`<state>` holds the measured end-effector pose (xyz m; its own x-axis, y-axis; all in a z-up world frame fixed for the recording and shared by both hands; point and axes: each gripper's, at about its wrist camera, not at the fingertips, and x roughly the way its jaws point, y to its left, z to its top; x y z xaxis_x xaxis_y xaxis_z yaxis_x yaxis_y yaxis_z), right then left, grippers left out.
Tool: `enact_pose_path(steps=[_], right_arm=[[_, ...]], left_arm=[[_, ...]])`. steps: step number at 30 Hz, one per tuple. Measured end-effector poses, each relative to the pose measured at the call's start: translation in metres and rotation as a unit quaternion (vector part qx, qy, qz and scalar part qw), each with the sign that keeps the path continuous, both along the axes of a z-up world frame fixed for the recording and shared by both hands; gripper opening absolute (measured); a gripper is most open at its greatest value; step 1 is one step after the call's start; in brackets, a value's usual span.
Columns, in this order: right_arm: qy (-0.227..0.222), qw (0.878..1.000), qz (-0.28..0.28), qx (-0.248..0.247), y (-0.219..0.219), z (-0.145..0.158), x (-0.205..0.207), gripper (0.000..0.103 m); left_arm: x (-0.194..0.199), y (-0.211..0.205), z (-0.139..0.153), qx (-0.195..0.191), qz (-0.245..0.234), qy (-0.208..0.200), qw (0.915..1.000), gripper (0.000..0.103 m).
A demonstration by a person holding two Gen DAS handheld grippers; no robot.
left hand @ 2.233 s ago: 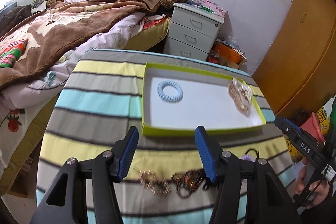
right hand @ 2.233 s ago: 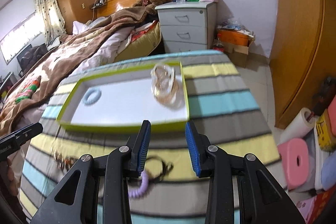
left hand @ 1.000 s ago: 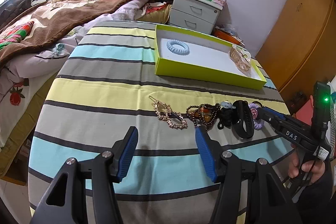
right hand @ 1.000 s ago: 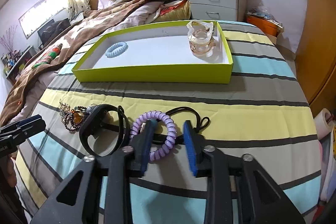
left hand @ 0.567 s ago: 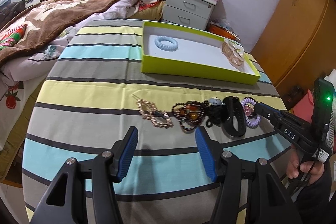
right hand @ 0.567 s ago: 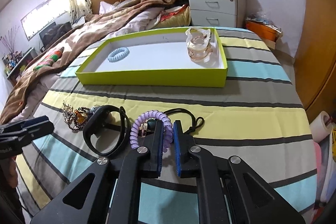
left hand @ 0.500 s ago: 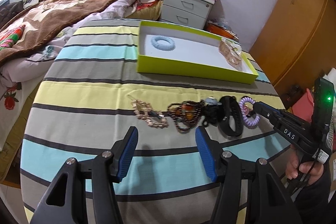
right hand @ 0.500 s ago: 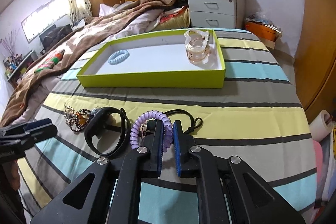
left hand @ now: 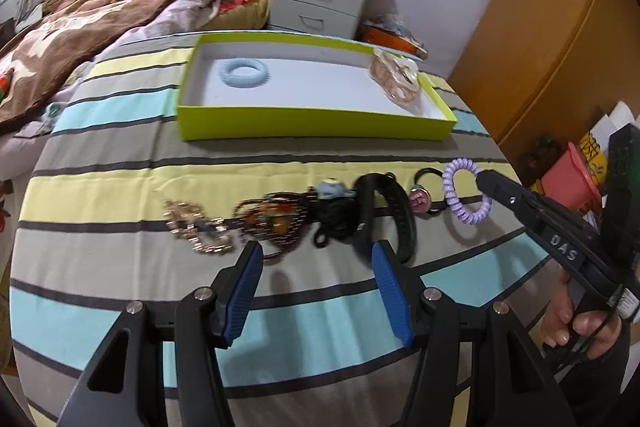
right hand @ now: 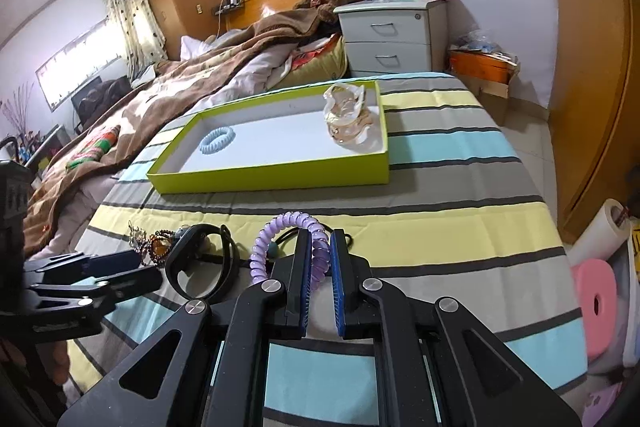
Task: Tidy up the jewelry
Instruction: 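Grasp the purple coil hair tie with the right tool, then grasp the black band with the left tool while the right tool holds the purple tie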
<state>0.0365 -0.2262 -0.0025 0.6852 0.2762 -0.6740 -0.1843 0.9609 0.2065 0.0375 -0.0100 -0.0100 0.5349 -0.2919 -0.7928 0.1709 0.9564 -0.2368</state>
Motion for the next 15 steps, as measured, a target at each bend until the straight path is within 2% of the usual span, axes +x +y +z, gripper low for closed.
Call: enact_pose_path(steps=[6, 11, 15], right_arm=[[-0.001, 1.000, -0.008, 0.007, -0.009, -0.001, -0.003, 0.010], [-0.002, 1.000, -0.010, 0.013, -0.014, -0.001, -0.004, 0.010], [-0.001, 1.000, -0.011, 0.017, -0.015, -0.003, -0.004, 0.010]], left_arm=[[0.007, -0.022, -0.004, 0.014, -0.006, 0.001, 0.9999, 0.059], [0.013, -0.030, -0.008, 0.028, 0.009, 0.004, 0.9996, 0.058], [0.015, -0.037, -0.012, 0.043, 0.010, 0.005, 0.9990, 0.045]])
